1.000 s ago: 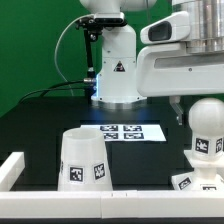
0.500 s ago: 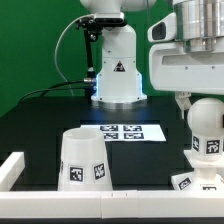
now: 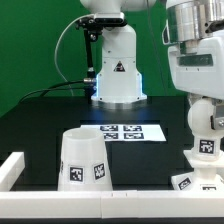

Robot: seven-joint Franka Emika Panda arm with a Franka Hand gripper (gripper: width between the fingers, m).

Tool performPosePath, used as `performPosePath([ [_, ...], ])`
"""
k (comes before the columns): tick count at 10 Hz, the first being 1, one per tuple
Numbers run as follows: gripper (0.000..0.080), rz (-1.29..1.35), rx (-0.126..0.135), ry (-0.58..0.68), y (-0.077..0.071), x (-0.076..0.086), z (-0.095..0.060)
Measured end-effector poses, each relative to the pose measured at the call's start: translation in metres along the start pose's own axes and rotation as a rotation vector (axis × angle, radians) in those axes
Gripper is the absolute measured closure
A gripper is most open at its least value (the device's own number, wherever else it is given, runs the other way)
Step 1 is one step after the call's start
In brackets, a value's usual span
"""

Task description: Assemble lamp

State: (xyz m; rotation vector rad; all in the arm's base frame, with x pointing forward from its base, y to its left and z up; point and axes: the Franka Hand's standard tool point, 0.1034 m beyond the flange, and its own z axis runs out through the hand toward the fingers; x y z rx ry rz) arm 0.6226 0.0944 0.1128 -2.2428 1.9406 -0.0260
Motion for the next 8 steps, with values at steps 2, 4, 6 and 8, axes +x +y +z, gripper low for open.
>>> performPosePath([
  [2,0.0103,-0.212,-0.023,0.013,0.001,-0.0003,0.0002],
  [4,0.0101,-0.614,-0.052,0.03,-0.0027,-0.0027,-0.004],
  [6,0.0101,-0.734,-0.062,0.034,-0.0032,-0.0039,-0.0046],
  [8,0.0101,-0.899,-0.066,0.029,-0.003,-0.003,-0.0045],
])
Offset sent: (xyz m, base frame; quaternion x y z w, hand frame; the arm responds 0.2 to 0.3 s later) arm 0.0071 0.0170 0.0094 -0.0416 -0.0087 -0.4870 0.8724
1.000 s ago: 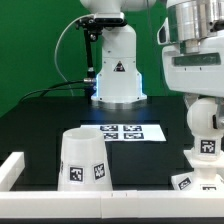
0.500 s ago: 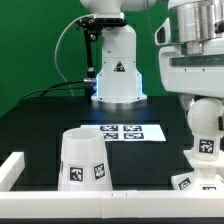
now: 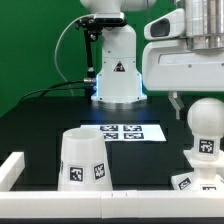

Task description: Assemble lamp

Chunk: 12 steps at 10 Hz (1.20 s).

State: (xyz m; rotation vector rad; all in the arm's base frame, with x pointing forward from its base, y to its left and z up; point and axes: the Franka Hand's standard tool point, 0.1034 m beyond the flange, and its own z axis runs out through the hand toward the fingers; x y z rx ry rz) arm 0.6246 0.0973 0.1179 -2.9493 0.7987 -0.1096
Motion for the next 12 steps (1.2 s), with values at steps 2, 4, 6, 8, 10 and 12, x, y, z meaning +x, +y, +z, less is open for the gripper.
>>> performPosePath([
  [2,0.0101,-0.336,-0.033,0.023,0.0029,0.0017,0.0012],
  [4,0.0101,-0.537,-0.039,0.061,0.0087,0.002,0.0078],
  [6,0.0223,-0.507,-0.037,0.062,0.0084,0.0026,0.0073],
  [8,0.0225,-0.383,-0.031,0.064,0.0086,0.0029,0.0071],
  [10,0.0225,-0.237,-0.029,0.065,0.0095,0.0037,0.0064],
  [12,0.0225,0.044,-0.042,0.05,0.0101,0.0017,0.007],
])
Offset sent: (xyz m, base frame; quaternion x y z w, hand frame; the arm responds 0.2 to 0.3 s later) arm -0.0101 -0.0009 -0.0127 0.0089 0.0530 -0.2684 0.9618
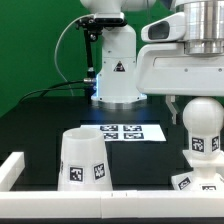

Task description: Assemble lamp

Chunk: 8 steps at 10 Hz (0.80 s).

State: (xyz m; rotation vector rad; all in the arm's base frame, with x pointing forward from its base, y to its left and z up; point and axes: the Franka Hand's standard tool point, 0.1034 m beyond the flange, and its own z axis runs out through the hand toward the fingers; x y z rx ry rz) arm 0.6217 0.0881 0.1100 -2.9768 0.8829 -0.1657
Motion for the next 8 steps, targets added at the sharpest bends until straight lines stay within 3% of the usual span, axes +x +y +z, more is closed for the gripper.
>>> performPosePath([
  [3,0.0225,0.321,-0.006,-0.015,-0.0008,-0.0019,0.0012],
  [6,0.0223,0.666,0.023,-0.062,-0.0042,-0.0053,0.0018],
  [8,0.0223,0.88,0.094,-0.083,-0.0073,0.0016,0.0],
])
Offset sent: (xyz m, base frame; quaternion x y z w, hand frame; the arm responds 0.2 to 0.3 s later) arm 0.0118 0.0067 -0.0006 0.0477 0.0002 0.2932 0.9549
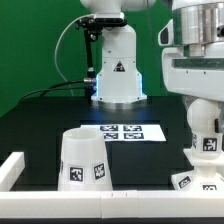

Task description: Assemble lamp

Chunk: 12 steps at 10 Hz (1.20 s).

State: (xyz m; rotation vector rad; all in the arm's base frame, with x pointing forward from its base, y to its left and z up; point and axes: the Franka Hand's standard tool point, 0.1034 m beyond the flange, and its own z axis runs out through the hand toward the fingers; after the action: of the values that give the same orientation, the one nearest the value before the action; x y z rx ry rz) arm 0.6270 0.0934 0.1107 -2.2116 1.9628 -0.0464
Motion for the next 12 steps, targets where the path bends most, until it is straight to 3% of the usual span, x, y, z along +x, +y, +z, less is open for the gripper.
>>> performPosePath([
  [2,0.0223,0.109,0.018,-0.022,-0.002,0.004,-0.001],
  [3,0.0223,0.216,-0.009,-0.024,0.004,-0.001,0.002],
  [6,0.0215,0.244,-0.016,-0.025,0.004,-0.004,0.002],
  [7,0.0125,0.243,-0.016,-0.025,0.004,-0.005,0.003],
  [9,0.0104,0.212,-0.018,-0.028,0.004,-0.004,0.0],
  [10,0.0101,0.14,-0.021,-0.049,0.002,-0.003,-0.017],
  [11,0.01,0.105,0.002,-0.066,-0.002,0.003,-0.039],
  [12,0.01,0.095,0.019,-0.069,-0.003,0.012,-0.052],
])
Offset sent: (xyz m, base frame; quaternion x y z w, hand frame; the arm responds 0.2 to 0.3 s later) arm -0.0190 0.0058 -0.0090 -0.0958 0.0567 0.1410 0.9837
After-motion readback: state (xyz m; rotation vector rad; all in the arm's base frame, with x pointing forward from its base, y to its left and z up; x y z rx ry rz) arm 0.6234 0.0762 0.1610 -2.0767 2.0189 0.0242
